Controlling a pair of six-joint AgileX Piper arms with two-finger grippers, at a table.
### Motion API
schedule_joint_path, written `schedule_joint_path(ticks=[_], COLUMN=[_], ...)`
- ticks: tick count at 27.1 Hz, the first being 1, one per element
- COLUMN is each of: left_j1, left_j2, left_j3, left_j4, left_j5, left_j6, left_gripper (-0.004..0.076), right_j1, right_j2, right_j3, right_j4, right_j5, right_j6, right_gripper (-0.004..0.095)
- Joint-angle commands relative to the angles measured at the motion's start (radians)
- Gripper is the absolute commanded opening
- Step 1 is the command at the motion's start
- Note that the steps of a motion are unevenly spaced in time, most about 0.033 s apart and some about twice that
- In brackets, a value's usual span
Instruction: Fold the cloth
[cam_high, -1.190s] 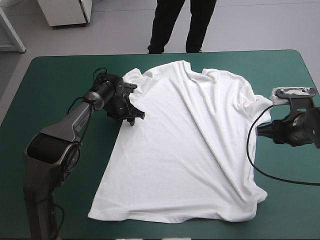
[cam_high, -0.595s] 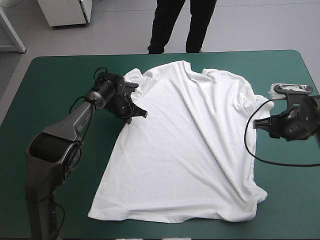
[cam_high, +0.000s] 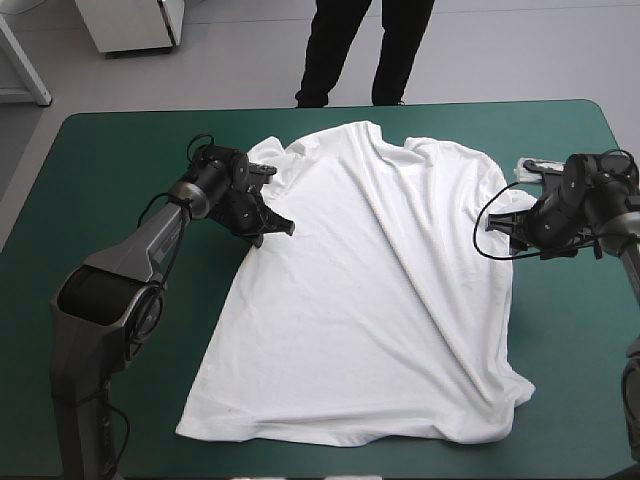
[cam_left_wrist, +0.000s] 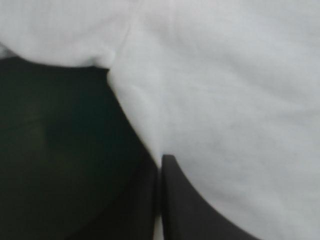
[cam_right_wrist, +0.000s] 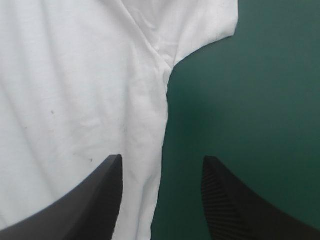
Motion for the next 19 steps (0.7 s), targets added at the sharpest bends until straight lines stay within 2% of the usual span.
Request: schedule_joint_path(ticks=[1,14,19], left_j1=[0.001,0.001,0.001], left_j2=[-0.025,-0.025,-0.025], left_j3=[-0.011,-0.011,-0.011], left_j4=[-0.006,-0.011,-0.011], left_j5=[-0.017,-0.035,-0.045], left_j6=[-0.006,-0.006,-0.006], left_gripper=[-0.0022,-0.0022,-0.0022], right_j1=[-0.009,0.004,0.033], right_j2=[0.037,0.198,0.245], right_j3=[-0.03,-0.028,-0.024], right_j4=[-0.005,0.014,0.015], right_j5=[-0.035,-0.122,-0.119], right_j6=[-0.027,-0.034,-0.032], right_gripper=[0.0475,0.0474,0.0473])
